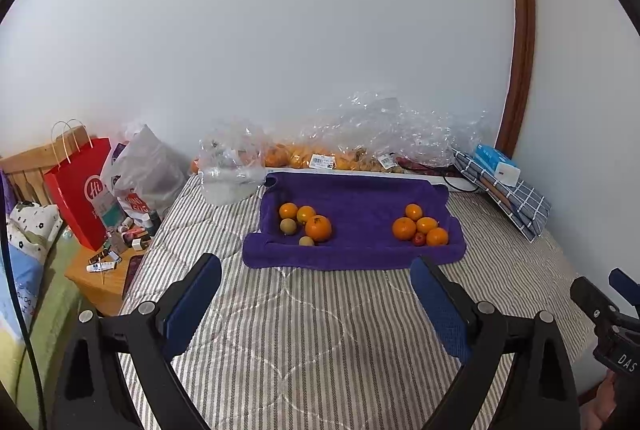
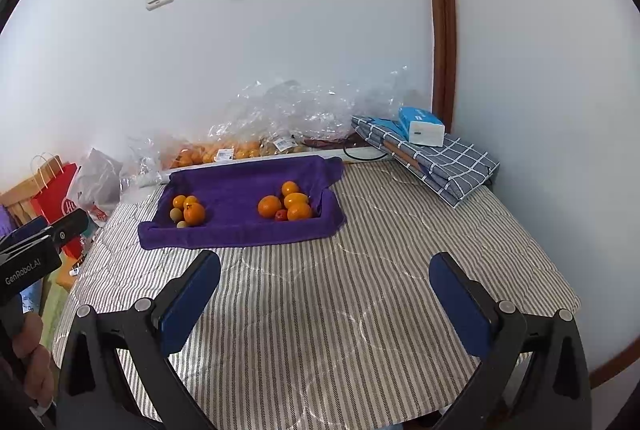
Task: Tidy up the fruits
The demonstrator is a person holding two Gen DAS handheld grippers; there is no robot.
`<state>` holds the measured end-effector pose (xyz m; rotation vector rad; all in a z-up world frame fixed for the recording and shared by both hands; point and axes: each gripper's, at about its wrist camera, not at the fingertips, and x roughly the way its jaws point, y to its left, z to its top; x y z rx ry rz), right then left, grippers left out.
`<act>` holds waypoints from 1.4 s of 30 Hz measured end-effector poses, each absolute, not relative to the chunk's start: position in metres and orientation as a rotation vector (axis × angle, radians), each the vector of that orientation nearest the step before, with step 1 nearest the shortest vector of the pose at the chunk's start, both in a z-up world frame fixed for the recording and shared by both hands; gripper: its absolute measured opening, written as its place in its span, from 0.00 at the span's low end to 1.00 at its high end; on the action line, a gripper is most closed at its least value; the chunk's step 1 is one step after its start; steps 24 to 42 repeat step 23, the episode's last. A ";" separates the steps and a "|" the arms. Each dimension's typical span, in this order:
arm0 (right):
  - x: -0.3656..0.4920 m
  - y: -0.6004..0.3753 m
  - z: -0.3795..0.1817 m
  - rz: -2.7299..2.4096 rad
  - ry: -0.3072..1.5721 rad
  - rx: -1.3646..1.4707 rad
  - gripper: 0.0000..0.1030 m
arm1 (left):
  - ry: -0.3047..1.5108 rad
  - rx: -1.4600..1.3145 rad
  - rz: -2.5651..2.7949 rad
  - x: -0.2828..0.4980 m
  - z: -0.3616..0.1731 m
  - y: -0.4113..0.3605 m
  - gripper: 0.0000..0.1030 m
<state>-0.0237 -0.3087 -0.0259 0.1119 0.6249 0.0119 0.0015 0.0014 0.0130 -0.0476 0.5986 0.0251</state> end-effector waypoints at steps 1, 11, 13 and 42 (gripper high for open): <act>-0.024 -0.308 -0.026 0.010 0.625 0.113 0.99 | 0.599 -0.048 0.025 0.001 0.013 0.001 0.93; -0.022 -0.307 -0.028 0.018 0.629 0.117 0.99 | 0.605 -0.047 0.028 0.002 0.015 0.001 0.93; -0.022 -0.307 -0.028 0.023 0.628 0.116 0.99 | 0.602 -0.049 0.027 0.002 0.015 0.001 0.93; -0.021 -0.305 -0.030 0.035 0.630 0.120 0.99 | 0.603 -0.038 0.030 0.003 0.012 0.000 0.93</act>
